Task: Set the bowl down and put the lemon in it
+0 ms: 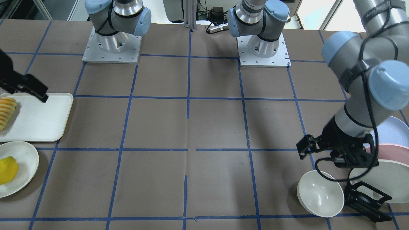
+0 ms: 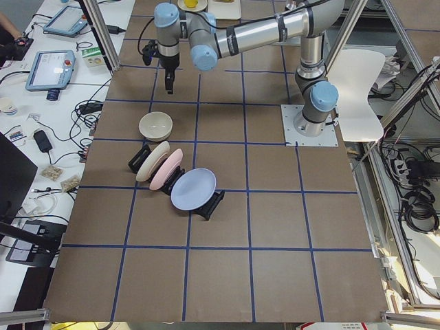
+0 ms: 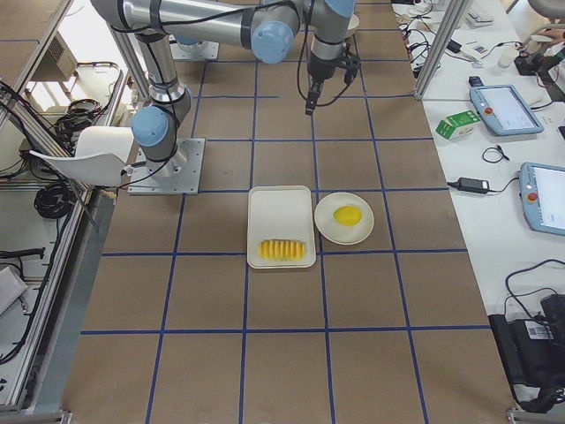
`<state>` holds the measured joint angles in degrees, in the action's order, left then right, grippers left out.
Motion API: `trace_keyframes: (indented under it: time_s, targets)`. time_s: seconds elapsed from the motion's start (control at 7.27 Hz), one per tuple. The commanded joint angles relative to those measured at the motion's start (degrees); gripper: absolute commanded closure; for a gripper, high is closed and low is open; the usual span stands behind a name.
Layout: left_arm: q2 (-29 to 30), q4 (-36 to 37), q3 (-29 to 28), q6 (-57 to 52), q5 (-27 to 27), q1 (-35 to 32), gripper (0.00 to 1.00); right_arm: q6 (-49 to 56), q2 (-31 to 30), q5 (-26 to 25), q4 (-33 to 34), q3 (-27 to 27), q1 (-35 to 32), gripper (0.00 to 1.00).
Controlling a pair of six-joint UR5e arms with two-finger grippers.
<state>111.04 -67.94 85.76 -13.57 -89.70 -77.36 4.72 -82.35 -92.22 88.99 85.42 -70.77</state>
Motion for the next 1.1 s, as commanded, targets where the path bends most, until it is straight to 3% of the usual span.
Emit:
trace_keyframes:
  time_s: [0.0,0.28,0.41,0.55,0.69,0.83,0.96]
  targets:
    - [9.41,9.53,-0.24,-7.84,0.40,4.49,0.03,10.01,9.36,-3.84,13.70,-0.07,6.33,0.00]
    - [13.40,13.42,-0.33,-7.88,2.34,7.65,0.04,15.29,15.96,-3.76,21.38,-0.07,8.71,0.00]
    - [14.54,14.31,-0.42,-7.61,2.17,7.75,0.11,18.80,19.21,-3.41,26.80,-0.07,9.85,0.00]
    - [14.73,14.41,-0.42,-7.78,2.08,7.75,0.24,20.75,21.77,-3.32,31.90,-0.07,9.95,0.00]
    - [14.64,14.59,-0.59,-7.87,1.64,7.67,0.63,20.51,24.14,-3.06,32.64,-0.07,9.95,0.00]
    - [14.29,14.50,-0.59,-7.96,1.72,7.75,0.89,20.68,25.90,-3.14,35.26,-0.07,9.95,0.00]
    - [14.11,14.15,-0.68,-7.87,1.46,7.75,0.95,20.51,26.53,-3.14,35.29,-0.07,9.95,0.00]
